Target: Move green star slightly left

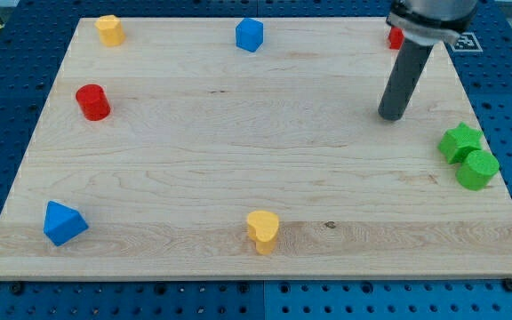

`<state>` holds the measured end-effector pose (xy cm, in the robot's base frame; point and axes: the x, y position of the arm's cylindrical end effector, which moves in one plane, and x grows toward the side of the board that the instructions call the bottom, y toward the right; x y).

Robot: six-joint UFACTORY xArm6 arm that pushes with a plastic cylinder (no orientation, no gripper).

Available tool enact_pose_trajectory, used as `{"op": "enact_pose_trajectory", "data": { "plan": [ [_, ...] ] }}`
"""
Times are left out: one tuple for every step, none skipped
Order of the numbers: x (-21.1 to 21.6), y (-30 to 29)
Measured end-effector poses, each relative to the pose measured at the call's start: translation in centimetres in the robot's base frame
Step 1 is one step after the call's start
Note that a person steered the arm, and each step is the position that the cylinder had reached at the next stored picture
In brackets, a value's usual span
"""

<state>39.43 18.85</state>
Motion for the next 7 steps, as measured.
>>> {"op": "enact_pose_trajectory", "data": {
  "plan": [
    [-1.1,4.6],
    [0.2,11.9],
    [2.6,15.7],
    [4.1,15.6],
    [6.6,15.6],
    [7.0,15.1],
    [6.9,11.7]
  ]
}}
